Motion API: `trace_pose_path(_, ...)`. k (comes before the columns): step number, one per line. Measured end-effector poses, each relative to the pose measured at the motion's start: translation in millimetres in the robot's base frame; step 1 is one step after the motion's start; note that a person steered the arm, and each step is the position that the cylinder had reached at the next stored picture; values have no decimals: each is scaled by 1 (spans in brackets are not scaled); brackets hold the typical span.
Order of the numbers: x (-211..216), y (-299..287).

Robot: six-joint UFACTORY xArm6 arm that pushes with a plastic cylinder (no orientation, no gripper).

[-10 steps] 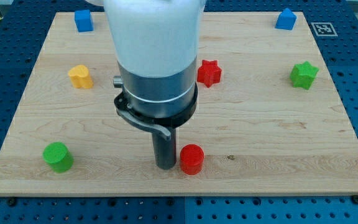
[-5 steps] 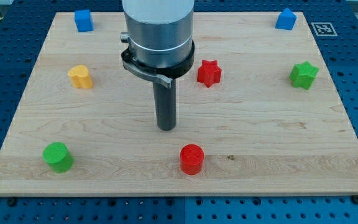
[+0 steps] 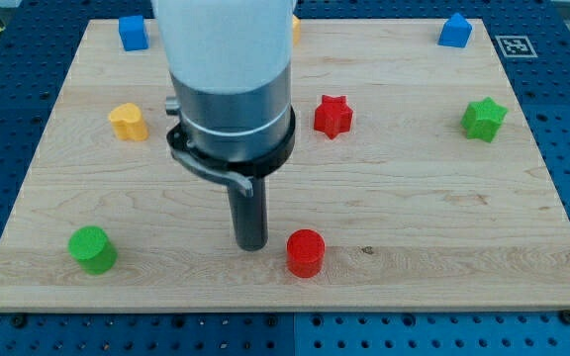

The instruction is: Push the red circle to the bottom right of the board

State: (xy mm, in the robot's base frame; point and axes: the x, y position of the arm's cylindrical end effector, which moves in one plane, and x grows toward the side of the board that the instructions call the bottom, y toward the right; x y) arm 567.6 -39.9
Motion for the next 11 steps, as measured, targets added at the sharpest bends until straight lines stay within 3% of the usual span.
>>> trace_pose_path(2,34,3)
trace_pose_path(6,21,29)
trace_pose_path(11,8,110)
